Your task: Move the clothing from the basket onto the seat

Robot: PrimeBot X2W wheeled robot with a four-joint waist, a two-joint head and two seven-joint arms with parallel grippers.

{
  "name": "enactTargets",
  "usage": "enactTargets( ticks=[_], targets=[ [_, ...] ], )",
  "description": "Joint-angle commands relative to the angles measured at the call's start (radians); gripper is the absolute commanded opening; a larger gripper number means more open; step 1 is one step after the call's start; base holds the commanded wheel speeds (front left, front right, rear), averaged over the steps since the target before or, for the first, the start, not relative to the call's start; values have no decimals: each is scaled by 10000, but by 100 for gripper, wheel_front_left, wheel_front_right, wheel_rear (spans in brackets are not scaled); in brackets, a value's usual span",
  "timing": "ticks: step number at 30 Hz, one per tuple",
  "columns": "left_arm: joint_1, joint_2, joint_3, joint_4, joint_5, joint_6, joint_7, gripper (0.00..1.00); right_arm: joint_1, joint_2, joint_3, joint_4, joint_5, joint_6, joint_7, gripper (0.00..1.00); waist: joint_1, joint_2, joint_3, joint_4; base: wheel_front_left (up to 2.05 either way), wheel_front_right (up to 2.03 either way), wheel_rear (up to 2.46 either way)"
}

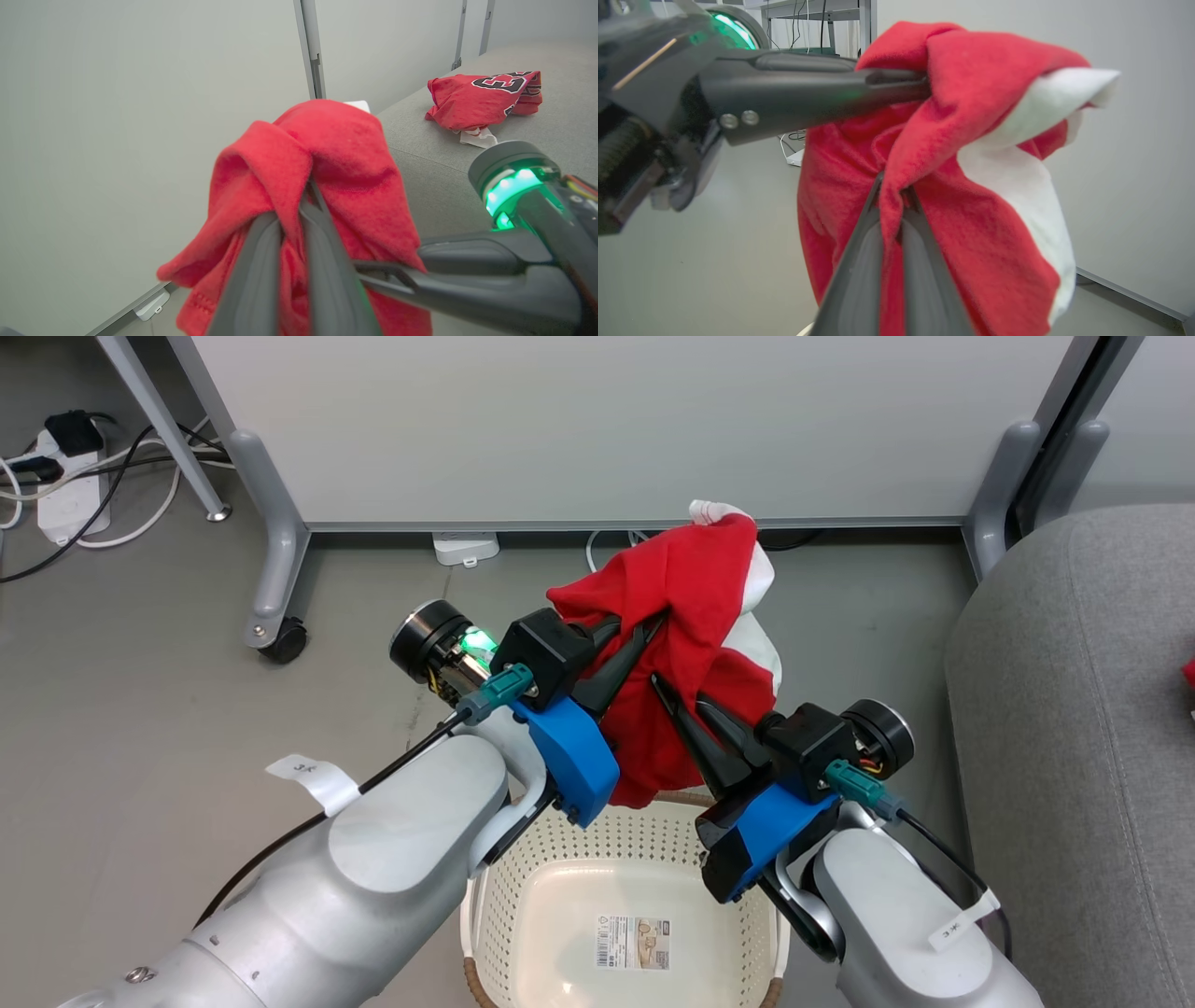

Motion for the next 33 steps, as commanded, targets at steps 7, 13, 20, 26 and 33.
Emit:
enactTargets(
  ticks=[7, 13, 20, 26, 33],
  targets=[
    [-148, -48, -19, 97, -47, -38, -84, 0, -27, -15, -90, 16, 13, 5, 0, 0, -1, -1, -72, -21, 0, 0, 0],
    [-59, -48, -46, 201, -84, -60, -114, 0, 127, -15, -134, -15, 21, 5, 0, 0, -1, -1, -200, -73, 0, 0, 0],
    [9, -70, -88, 269, -106, -92, -135, 0, 202, -15, -162, -61, 62, 5, 0, 0, -1, -1, -268, -76, 0, 0, 0],
    [38, -69, -115, 300, -135, -101, -149, 0, 184, -15, -177, -106, 68, 5, 0, 0, -1, -1, -273, -105, 0, 0, 0],
    [95, -65, -158, 346, -172, -115, -168, 0, 267, -15, -131, -169, 106, 5, 0, 0, -1, -1, -320, -164, 0, 0, 0]
  ],
)
